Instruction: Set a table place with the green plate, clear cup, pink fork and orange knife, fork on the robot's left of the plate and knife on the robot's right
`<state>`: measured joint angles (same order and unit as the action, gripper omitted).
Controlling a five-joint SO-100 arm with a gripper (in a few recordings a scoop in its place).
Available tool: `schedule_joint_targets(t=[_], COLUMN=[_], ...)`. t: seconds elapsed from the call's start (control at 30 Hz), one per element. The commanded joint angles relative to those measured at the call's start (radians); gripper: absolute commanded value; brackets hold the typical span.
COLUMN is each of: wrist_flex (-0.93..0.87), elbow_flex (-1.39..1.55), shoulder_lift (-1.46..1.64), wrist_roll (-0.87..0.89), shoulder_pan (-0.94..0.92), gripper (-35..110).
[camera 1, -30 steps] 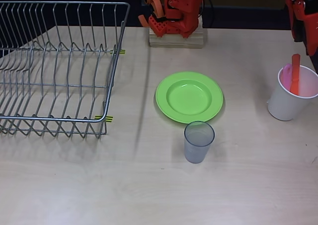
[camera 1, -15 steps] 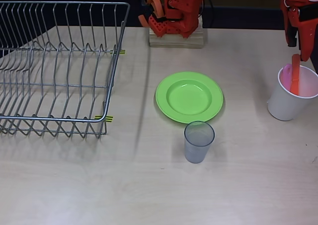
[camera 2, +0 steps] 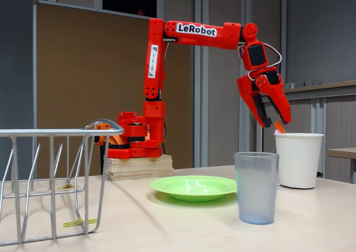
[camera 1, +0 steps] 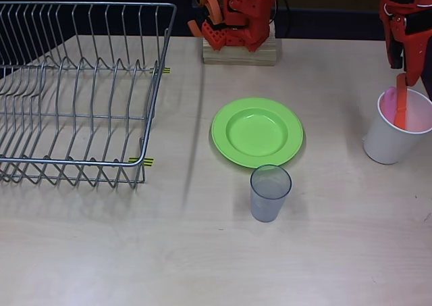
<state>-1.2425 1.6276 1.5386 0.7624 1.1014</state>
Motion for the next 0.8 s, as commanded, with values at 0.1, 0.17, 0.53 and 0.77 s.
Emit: schedule_joint_targets(t=[0.1,0.17,0.53,0.77], wrist_flex=[0.017,0.018,0.067,0.057], elbow_flex=[0.011,0.012,0.012,-0.012], shoulder_lift=[0.018,0.014,0.008,0.011], wrist_roll=[-0.029,-0.031,-0.046,-0.069], shoulder_pan=[-0.025,-0.029,-0.052,-0.063], gripper=[18,17,0,0])
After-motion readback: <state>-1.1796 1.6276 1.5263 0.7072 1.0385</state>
